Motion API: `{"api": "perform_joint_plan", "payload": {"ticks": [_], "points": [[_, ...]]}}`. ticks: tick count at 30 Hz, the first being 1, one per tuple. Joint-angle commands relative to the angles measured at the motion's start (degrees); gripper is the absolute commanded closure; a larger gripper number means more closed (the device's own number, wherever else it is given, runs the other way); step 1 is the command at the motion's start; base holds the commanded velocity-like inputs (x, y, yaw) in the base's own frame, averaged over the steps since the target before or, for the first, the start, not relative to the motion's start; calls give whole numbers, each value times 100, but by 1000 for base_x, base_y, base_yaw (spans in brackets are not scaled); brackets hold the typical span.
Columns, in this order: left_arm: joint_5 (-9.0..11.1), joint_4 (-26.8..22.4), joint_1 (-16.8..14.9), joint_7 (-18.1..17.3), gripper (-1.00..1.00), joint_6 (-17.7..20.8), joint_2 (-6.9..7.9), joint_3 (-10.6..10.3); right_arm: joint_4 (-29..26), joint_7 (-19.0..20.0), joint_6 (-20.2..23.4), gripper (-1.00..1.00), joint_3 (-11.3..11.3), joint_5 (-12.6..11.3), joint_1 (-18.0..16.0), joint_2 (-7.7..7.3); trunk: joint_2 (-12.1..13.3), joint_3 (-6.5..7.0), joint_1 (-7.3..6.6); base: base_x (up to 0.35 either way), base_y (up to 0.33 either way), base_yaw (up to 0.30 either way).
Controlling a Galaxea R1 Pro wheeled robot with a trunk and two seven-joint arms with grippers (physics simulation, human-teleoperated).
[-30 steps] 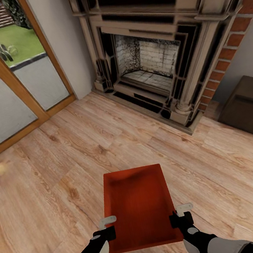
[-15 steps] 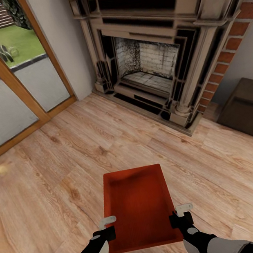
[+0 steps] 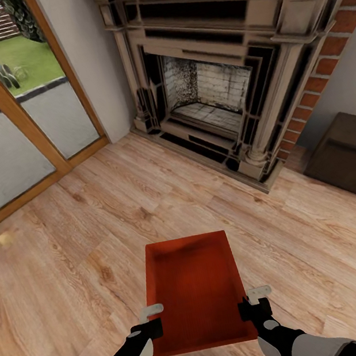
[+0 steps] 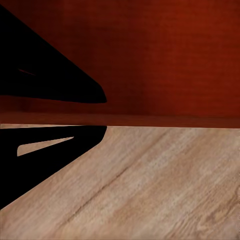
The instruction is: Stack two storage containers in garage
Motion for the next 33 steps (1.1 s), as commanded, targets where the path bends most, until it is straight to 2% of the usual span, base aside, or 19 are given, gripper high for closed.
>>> {"api": "perform_joint_plan", "payload": {"ticks": [1, 11, 33], "points": [[7, -6, 4, 60, 100, 32, -4, 118, -15, -11, -6, 100, -241, 19, -5, 36, 40, 16, -23, 0, 0, 0], [7, -9, 4, 60, 100, 32, 1, 118, -15, -17, -15, 100, -246, 7, -5, 27, 441, 210, -242, 0, 0, 0], [-2, -9, 4, 60, 100, 32, 14, 118, -15, -19, -17, 100, -246, 9, -5, 23, 1323, 805, -726, 0, 0, 0]]}}
